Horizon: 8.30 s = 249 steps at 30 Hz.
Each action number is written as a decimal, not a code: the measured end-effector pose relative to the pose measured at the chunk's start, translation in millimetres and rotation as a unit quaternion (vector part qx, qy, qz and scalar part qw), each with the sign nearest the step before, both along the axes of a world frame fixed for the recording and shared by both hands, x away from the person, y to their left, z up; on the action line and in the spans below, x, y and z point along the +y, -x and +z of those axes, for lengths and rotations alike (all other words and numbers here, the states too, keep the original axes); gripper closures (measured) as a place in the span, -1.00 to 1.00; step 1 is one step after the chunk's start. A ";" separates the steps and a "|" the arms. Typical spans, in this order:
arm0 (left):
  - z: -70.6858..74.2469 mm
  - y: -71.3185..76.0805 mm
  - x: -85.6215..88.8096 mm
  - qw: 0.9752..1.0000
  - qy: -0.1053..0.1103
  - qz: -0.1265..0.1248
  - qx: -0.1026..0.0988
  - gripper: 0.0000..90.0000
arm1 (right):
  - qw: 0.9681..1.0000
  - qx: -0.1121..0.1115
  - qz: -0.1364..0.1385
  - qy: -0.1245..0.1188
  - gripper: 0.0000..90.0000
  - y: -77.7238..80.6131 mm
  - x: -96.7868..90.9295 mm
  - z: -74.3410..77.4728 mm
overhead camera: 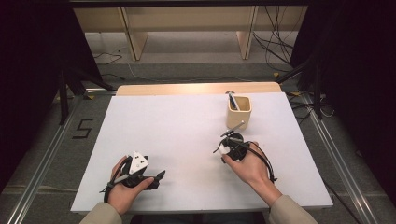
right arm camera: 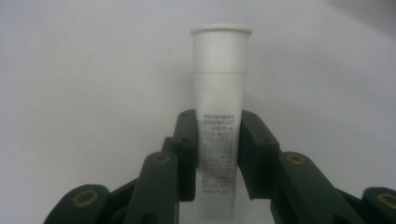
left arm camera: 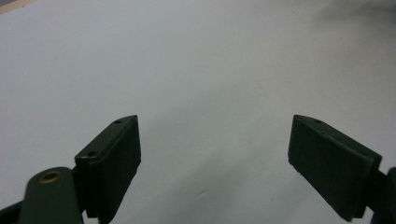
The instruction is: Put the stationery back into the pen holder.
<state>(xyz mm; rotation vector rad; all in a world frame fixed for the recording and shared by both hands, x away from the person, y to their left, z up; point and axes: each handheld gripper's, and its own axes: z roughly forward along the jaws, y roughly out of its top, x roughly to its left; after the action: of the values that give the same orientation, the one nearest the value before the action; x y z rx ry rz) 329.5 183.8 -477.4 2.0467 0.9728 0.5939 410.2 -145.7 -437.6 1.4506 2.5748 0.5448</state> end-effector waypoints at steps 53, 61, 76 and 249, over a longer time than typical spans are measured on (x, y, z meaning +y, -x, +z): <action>0.2 -1.8 2.4 1.000 0.000 0.001 -0.001 -0.62 | 0.967 -0.202 -0.063 -0.142 0.57 -19.5 -79.6 18.5; -0.2 -2.2 1.9 1.000 0.000 0.001 -0.002 -0.62 | 0.964 -0.208 -0.069 -0.148 0.57 -20.3 -80.4 20.2; 0.1 -2.6 1.5 1.000 -0.002 0.000 0.000 -0.62 | 0.960 -0.221 -0.075 -0.155 0.57 -22.1 -82.4 24.5; -1.4 -4.5 -1.7 1.000 0.001 -0.004 0.003 -0.62 | 0.945 -0.270 -0.108 -0.152 0.57 -79.8 -80.8 69.0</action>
<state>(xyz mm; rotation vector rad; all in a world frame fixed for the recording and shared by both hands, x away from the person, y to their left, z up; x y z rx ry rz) 334.0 182.2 -478.7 2.0506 0.9676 0.5840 490.0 -226.4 -368.6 1.3910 1.9418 1.1581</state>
